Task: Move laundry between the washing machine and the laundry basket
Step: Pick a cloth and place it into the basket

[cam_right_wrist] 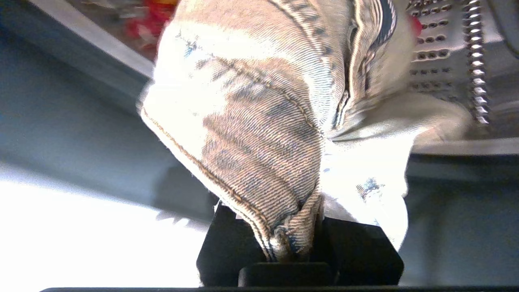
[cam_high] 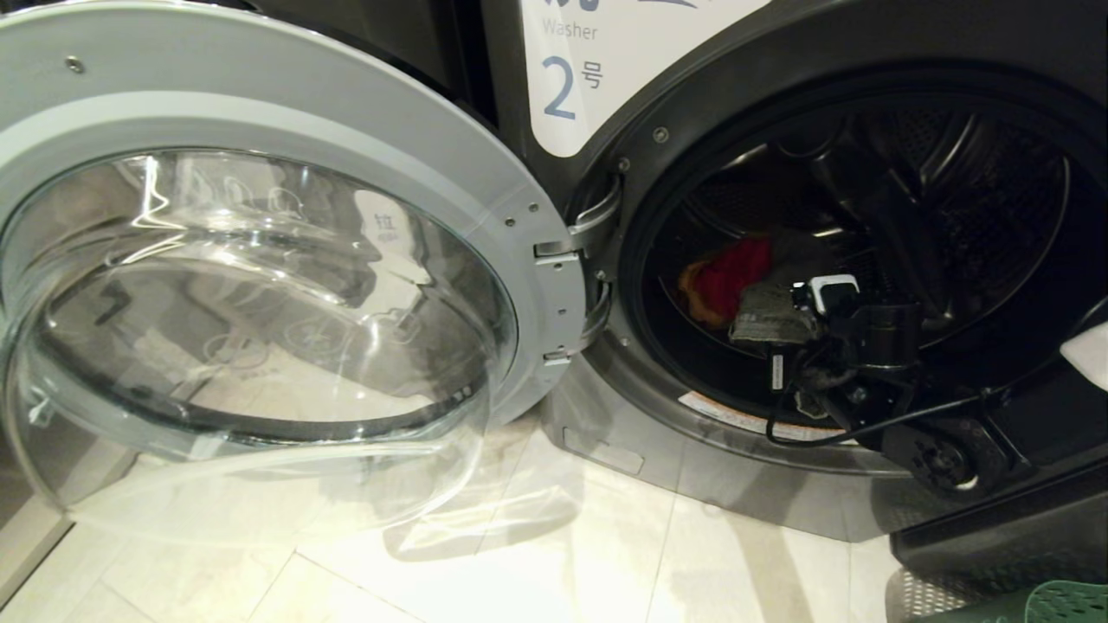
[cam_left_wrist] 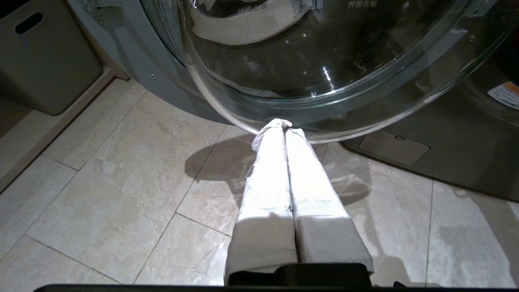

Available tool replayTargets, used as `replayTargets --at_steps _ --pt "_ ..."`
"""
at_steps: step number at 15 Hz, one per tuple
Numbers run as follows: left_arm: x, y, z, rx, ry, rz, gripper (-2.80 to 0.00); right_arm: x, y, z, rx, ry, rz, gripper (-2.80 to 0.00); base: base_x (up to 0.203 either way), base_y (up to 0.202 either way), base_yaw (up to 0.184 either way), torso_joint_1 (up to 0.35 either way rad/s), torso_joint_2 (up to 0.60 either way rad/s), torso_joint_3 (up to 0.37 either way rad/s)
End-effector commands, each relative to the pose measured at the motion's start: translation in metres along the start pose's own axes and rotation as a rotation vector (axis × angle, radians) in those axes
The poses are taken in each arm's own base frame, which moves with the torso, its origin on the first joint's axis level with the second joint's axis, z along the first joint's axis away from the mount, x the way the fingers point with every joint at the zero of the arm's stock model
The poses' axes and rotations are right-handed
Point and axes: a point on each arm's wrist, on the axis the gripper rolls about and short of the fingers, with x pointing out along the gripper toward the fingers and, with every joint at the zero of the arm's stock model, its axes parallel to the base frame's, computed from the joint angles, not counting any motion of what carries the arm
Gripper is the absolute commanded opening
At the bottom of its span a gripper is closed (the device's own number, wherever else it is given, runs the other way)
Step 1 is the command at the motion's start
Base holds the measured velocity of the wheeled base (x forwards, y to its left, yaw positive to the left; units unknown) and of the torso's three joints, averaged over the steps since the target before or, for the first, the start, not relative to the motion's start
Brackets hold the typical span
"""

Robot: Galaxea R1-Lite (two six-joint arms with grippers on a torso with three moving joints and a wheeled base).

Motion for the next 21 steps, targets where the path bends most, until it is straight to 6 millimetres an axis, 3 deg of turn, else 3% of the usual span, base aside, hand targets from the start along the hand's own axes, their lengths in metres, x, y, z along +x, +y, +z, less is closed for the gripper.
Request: replayTargets --at_steps 1,6,10,14,16,19,21 --pt "0.002 0.000 -0.011 0.000 0.040 0.001 -2.80 -0.068 -0.015 0.017 0.042 -0.119 0.051 -2.80 0.000 0.000 0.000 0.000 0.00 0.000" --pt "0.002 0.000 -0.011 0.000 0.040 0.001 -2.80 -0.180 -0.062 0.021 0.106 -0.309 0.107 -2.80 0.000 0.000 0.000 0.000 0.00 0.000" --pt "0.002 0.000 -0.011 0.000 0.040 0.001 -2.80 -0.245 -0.101 -0.007 0.107 -0.388 0.103 -2.80 0.000 0.000 0.000 0.000 0.00 0.000" --pt "0.002 0.000 -0.011 0.000 0.040 0.001 -2.80 -0.274 -0.118 -0.040 0.136 -0.394 0.090 -2.80 0.000 0.000 0.000 0.000 0.00 0.000" --pt "0.002 0.000 -0.011 -0.001 0.040 0.001 -2.80 -0.279 -0.121 -0.040 0.135 -0.419 0.090 -2.80 0.000 0.000 0.000 0.000 0.00 0.000" --pt "0.002 0.000 -0.011 0.000 0.040 0.001 -2.80 -0.290 -0.126 -0.037 -0.036 -0.502 0.050 -2.80 0.000 0.000 0.000 0.000 0.00 0.000" --pt "0.002 0.000 -0.011 0.000 0.040 0.001 -2.80 -0.292 -0.128 -0.039 -0.060 -0.516 0.040 -2.80 0.000 0.000 0.000 0.000 0.00 0.000"
